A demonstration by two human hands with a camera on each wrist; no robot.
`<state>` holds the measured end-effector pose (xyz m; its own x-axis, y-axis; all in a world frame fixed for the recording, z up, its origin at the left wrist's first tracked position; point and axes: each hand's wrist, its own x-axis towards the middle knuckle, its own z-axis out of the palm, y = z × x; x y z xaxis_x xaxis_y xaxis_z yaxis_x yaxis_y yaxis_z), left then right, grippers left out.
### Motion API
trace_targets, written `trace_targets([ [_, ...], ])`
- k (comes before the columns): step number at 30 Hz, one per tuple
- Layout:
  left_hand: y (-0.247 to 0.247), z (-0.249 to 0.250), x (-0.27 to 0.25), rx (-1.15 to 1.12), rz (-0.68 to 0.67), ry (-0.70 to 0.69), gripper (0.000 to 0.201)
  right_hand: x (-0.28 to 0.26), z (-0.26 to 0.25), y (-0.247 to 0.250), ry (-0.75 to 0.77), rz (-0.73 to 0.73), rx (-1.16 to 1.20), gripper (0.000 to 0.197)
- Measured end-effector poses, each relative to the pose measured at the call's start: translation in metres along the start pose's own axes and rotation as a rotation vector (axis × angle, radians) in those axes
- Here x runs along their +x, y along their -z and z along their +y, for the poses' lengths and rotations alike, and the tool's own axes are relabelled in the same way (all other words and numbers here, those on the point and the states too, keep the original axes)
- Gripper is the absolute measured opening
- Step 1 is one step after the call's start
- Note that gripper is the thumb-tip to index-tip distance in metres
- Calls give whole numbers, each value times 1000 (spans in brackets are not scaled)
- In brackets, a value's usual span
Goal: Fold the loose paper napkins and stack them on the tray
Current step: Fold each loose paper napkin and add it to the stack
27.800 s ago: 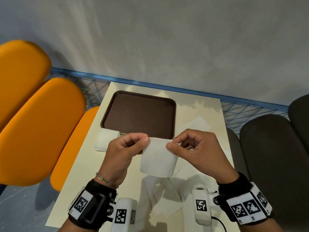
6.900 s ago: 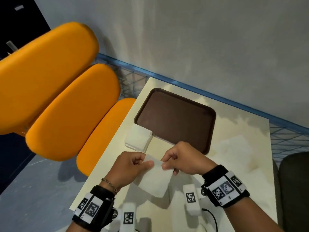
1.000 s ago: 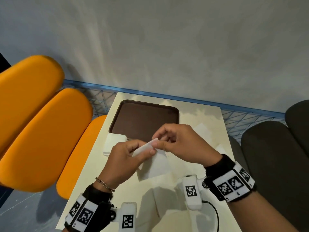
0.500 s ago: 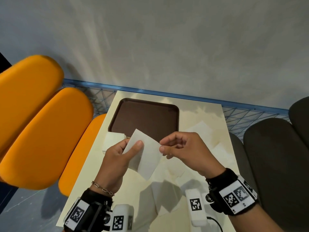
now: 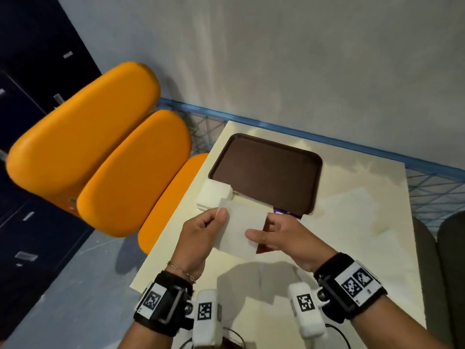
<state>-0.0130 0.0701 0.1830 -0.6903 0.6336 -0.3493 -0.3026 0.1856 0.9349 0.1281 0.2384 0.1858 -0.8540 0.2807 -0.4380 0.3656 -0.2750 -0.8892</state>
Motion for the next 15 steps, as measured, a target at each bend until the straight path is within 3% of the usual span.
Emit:
trace_targets([
  [2, 10, -14, 10, 11, 82, 23, 25, 22, 11, -13, -28, 52, 5, 26],
  [6, 39, -37, 49, 65, 145, 141, 26, 76, 25, -20, -89, 175, 6, 10],
  [10, 75, -57, 103, 101, 138, 226, 16, 135, 28, -23, -146, 240, -9, 3],
  [15, 96, -78, 173, 136, 215, 240, 6, 204, 44, -32, -192, 383, -43, 12],
])
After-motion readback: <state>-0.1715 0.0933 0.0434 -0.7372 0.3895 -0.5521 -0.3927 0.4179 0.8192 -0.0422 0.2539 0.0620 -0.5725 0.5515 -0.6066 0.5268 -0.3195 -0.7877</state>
